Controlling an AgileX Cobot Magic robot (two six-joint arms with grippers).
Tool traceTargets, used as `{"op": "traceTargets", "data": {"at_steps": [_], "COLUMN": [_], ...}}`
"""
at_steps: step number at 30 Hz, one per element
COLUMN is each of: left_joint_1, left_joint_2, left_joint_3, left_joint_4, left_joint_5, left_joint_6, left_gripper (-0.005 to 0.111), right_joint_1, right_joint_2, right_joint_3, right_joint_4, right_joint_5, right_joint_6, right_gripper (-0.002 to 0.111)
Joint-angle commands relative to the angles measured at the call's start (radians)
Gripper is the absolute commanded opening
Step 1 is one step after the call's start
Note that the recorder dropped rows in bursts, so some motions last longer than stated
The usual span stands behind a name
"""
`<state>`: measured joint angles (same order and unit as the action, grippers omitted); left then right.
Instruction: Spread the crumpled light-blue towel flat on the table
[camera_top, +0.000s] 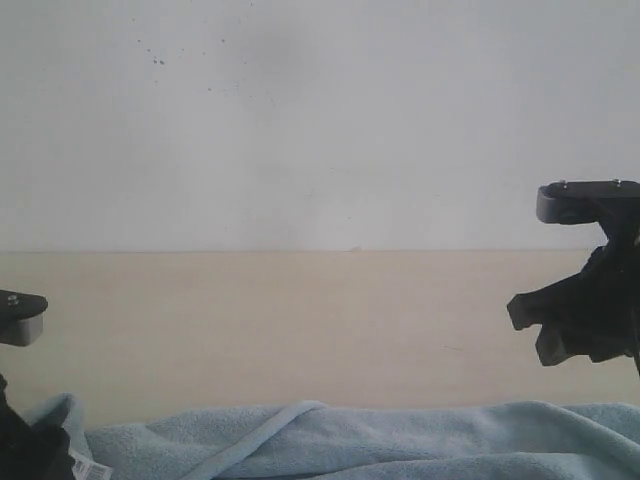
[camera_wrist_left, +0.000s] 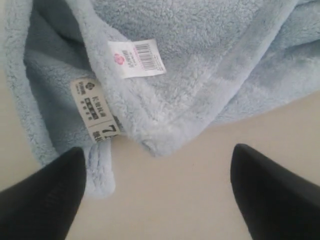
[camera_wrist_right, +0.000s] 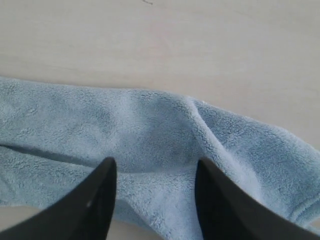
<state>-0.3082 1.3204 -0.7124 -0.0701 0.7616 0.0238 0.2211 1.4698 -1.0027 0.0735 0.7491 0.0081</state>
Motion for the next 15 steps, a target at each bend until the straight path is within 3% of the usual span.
{"op": "traceTargets", "data": {"at_steps": [1,8,15], "left_joint_1": [-0.007,-0.007,-0.007], "left_joint_2": [-0.005,0.035,0.158], "left_joint_3": [0.043,0.043,0.015], "left_joint_4": [-0.028,-0.046,-0.054], "left_joint_5": [-0.131,-0.197,-0.207], "left_joint_6": [-0.024,-0.024,-0.015], "left_gripper": [0.075,0.074,0.063], "right_joint_1": [-0.002,-0.002,-0.002], "right_joint_2": [-0.01,-0.01,-0.01], "right_joint_3": [0.002,0.002,0.002], "right_joint_4": [0.02,0.02,0.02], "right_joint_5": [-0.007,0.017,0.04], "right_joint_6": [-0.022,-0.022,-0.024], "right_gripper": [0.047,0.047,0.047]}}
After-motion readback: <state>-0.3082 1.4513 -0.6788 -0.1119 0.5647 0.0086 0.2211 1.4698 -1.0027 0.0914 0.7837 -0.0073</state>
